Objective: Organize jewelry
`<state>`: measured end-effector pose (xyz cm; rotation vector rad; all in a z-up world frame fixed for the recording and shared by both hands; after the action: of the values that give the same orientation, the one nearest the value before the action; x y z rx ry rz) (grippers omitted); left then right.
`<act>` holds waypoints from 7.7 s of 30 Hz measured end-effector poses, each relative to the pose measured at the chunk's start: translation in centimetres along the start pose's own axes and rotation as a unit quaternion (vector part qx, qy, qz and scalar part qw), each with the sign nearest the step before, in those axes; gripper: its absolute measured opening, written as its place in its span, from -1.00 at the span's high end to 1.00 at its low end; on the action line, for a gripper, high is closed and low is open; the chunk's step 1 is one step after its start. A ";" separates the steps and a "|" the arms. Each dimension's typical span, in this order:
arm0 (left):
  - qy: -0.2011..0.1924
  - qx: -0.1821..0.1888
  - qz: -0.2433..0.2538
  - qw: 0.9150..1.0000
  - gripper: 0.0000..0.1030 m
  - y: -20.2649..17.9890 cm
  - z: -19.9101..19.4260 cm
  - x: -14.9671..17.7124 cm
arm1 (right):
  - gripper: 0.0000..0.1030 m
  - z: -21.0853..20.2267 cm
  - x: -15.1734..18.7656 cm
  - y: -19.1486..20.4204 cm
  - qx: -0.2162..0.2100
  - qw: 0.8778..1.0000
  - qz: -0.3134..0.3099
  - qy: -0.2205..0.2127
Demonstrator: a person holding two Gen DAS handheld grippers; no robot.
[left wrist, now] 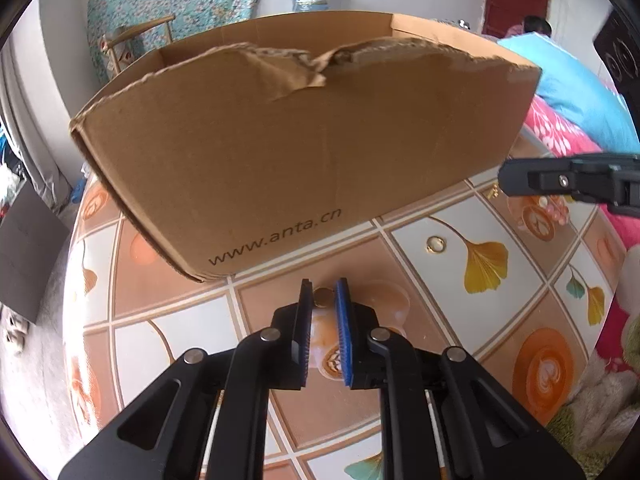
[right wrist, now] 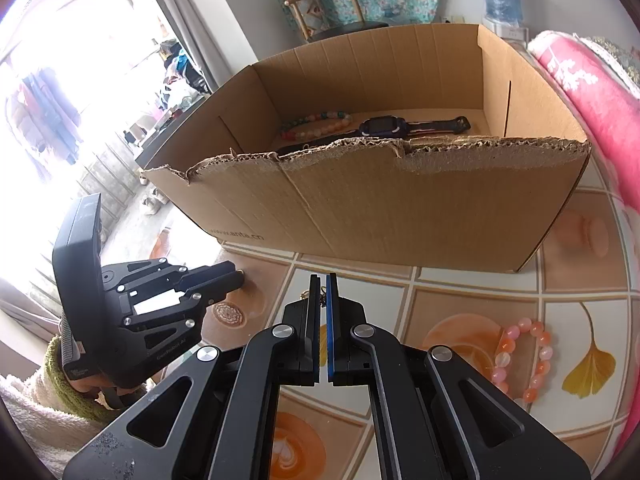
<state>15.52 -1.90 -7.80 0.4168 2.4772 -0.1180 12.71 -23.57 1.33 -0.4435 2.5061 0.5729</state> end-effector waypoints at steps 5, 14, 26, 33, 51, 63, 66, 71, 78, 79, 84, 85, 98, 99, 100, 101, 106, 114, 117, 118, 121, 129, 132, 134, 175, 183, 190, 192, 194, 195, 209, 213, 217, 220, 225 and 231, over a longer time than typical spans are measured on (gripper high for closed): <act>-0.001 0.000 0.002 1.000 0.79 -0.1 0.0 0.0 | 0.99 0.0 -0.2 -0.4 -0.002 1.000 -0.001 -0.001; -0.004 0.003 -0.001 1.000 0.79 0.2 -0.3 0.3 | 0.99 -0.3 -0.3 -0.5 -0.001 1.000 -0.003 -0.003; -0.092 0.057 -0.010 0.994 0.79 0.6 -9.4 -3.7 | 0.99 -6.2 -3.9 1.6 -0.045 0.996 -0.026 -0.079; -0.157 0.075 -0.024 0.984 0.78 2.6 -12.2 -9.6 | 0.99 -8.0 -8.9 1.7 -0.060 0.988 -0.048 -0.134; -0.014 0.075 -0.087 0.993 0.62 5.2 -0.4 -12.6 | 0.85 -1.4 -10.6 -3.8 -0.033 0.997 0.025 -0.069; -0.054 0.045 -0.073 0.995 -0.30 4.7 -2.9 -13.4 | 0.10 -4.6 -9.8 -4.1 -0.014 0.994 0.036 -0.102; -0.078 0.042 -0.082 0.993 -0.47 5.0 -5.0 -13.4 | -0.05 -5.8 -9.2 -4.0 -0.017 0.993 0.039 -0.114; -0.136 0.041 -0.084 0.986 -0.70 5.4 -9.8 -11.9 | -0.36 -8.7 -7.5 -3.3 -0.010 0.990 0.039 -0.138; -0.154 0.106 -0.058 0.981 -0.89 3.9 -13.8 -5.6 | -0.73 -9.5 -3.6 -0.7 0.018 0.995 -0.011 -0.102; -0.145 0.109 -0.055 0.982 -0.89 3.4 -13.5 -4.5 | -0.73 -8.7 -2.6 -0.2 0.030 0.996 -0.024 -0.078; -0.074 0.088 -0.067 0.991 -0.89 1.7 -9.5 -0.9 | -0.73 -4.3 1.1 0.8 0.061 0.998 -0.030 0.003; -0.056 0.079 -0.073 0.993 -0.89 1.5 -8.3 -0.2 | -0.73 -3.2 1.8 1.0 0.072 0.997 -0.030 0.020; 0.018 -0.042 -0.135 0.990 -0.89 2.9 -1.8 3.2 | -0.77 1.7 5.9 -0.3 0.118 0.986 -0.009 0.114; 0.020 -0.052 -0.135 0.989 -0.89 3.2 -1.8 3.1 | -0.84 1.9 6.0 -0.3 0.120 0.986 -0.013 0.118; 0.022 -0.063 -0.134 0.989 -0.89 3.2 -1.7 3.2 | -0.84 2.0 6.1 -0.2 0.124 0.985 -0.021 0.120; 0.024 -0.075 -0.133 0.988 -0.90 3.2 -1.5 3.2 | -0.84 2.2 6.2 -0.1 0.129 0.984 -0.029 0.122; 0.011 -0.087 -0.147 0.985 -0.91 3.3 -1.6 3.3 | -0.84 2.6 6.5 0.4 0.151 0.980 -0.052 0.119; 0.011 -0.086 -0.143 0.986 -0.92 3.2 -1.8 3.4 | -0.84 2.7 6.5 0.2 0.164 0.979 -0.038 0.112; 0.011 -0.085 -0.142 0.986 -0.92 3.4 -1.7 3.3 | -0.84 2.4 6.7 0.2 0.166 0.979 -0.037 0.111; 0.013 -0.085 -0.141 0.986 -0.92 3.4 -1.6 3.2 | -0.84 2.2 6.8 0.0 0.166 0.979 -0.036 0.111; 0.015 -0.084 -0.141 0.986 -0.92 3.5 -1.5 3.2 | -0.84 2.2 6.9 -0.2 0.168 0.979 -0.033 0.114; 0.020 -0.082 -0.138 0.987 -0.92 3.5 -1.4 3.2 | -0.84 2.2 7.0 0.1 0.174 0.978 -0.025 0.111; 0.022 -0.083 -0.139 0.987 -0.92 3.5 -1.4 3.2 | -0.84 1.9 7.2 0.2 0.176 0.979 -0.025 0.100; 0.021 -0.082 -0.138 0.987 -0.92 3.5 -1.4 3.2 | -0.85 1.6 7.5 0.4 0.176 0.979 -0.023 0.097; 0.033 -0.082 -0.139 0.986 -0.92 3.4 -1.5 3.2 | -0.85 1.5 8.3 0.7 0.176 0.980 -0.029 0.090; 0.032 -0.082 -0.139 0.986 -0.92 3.4 -1.5 3.2 | -0.85 1.6 8.3 0.6 0.176 0.980 -0.029 0.088; 0.031 -0.082 -0.139 0.986 -0.92 3.4 -1.5 3.2 | -0.85 1.6 8.2 0.7 0.176 0.980 -0.030 0.088; 0.031 -0.082 -0.139 0.986 -0.92 3.4 -1.5 3.2 | -0.85 1.6 8.2 0.7 0.176 0.980 -0.030 0.088; 0.030 -0.082 -0.139 0.986 -0.92 3.4 -1.5 3.2 | -0.85 1.6 8.3 0.7 0.176 0.980 -0.030 0.088; 0.030 -0.083 -0.139 0.986 -0.92 3.4 -1.5 3.2 | -0.85 1.6 8.3 0.7 0.176 0.980 -0.029 0.088; 0.029 -0.082 -0.138 0.987 -0.92 3.4 -1.5 3.2 | -0.85 1.6 8.3 0.8 0.176 0.980 -0.029 0.088; 0.029 -0.082 -0.138 0.987 -0.92 3.4 -1.5 3.2 | -0.85 1.6 8.3 0.8 0.176 0.980 -0.029 0.088; 0.029 -0.082 -0.138 0.987 -0.92 3.4 -1.5 3.1 | -0.85 1.6 8.3 0.8 0.176 0.980 -0.029 0.087; 0.029 -0.082 -0.138 0.987 -0.92 3.4 -1.5 3.2 | -0.85 1.6 8.3 0.8 0.177 0.980 -0.029 0.088; 0.029 -0.082 -0.138 0.987 -0.92 3.4 -1.5 3.1 | -0.85 1.6 8.3 0.8 0.177 0.980 -0.029 0.087; 0.032 -0.081 -0.138 0.987 -0.92 3.4 -1.4 3.1 | -0.85 1.6 8.3 0.9 0.177 0.980 -0.029 0.087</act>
<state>13.49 2.43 -8.50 0.0086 2.5726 -0.0147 6.32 -23.65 -4.31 -0.4429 2.6767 0.0609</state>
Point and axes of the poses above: each gripper's, at about its wrist camera, not at the fingertips, and z roughly the way its jaws point, y to its left, x to its underside, the point moved 4 cm from there along z, roughly the way its jaws point, and after that the axes turned 3 degrees about -z, right-handed, at the moved point
